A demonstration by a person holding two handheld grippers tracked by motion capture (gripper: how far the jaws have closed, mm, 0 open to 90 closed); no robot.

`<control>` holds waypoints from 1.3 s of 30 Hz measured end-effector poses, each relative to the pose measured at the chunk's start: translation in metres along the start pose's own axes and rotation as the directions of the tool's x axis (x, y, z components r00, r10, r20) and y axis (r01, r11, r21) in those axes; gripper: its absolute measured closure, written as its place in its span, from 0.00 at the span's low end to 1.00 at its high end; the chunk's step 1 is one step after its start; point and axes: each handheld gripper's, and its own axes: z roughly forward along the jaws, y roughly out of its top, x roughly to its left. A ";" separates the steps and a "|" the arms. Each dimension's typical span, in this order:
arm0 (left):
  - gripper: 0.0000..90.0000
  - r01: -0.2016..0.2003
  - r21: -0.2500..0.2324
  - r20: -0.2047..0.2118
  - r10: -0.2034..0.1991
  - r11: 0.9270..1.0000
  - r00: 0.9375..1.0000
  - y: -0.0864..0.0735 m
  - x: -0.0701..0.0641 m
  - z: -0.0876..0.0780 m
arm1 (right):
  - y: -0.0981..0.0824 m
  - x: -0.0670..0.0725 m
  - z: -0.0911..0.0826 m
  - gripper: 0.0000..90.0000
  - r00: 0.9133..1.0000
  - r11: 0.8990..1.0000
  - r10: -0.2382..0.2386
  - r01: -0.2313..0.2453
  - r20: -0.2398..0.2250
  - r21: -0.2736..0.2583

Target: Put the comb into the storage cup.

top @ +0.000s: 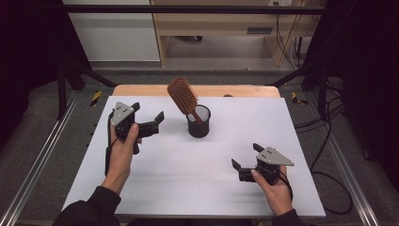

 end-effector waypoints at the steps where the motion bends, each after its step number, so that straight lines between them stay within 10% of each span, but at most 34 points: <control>1: 0.03 0.002 -0.005 0.016 -0.001 1.000 1.000 0.000 0.001 -0.003 | 0.000 0.000 0.000 0.04 1.000 1.000 0.001 -0.001 -0.004 -0.003; 19: 0.02 -0.063 -0.022 -0.049 0.062 0.998 0.997 -0.009 0.034 -0.080 | 0.001 0.001 0.003 0.04 1.000 1.000 -0.002 0.002 -0.023 -0.001; 39: 0.02 -0.088 -0.013 -0.038 0.088 0.996 0.995 -0.041 0.037 -0.094 | 0.001 -0.003 -0.002 0.04 1.000 1.000 0.005 -0.006 -0.012 -0.015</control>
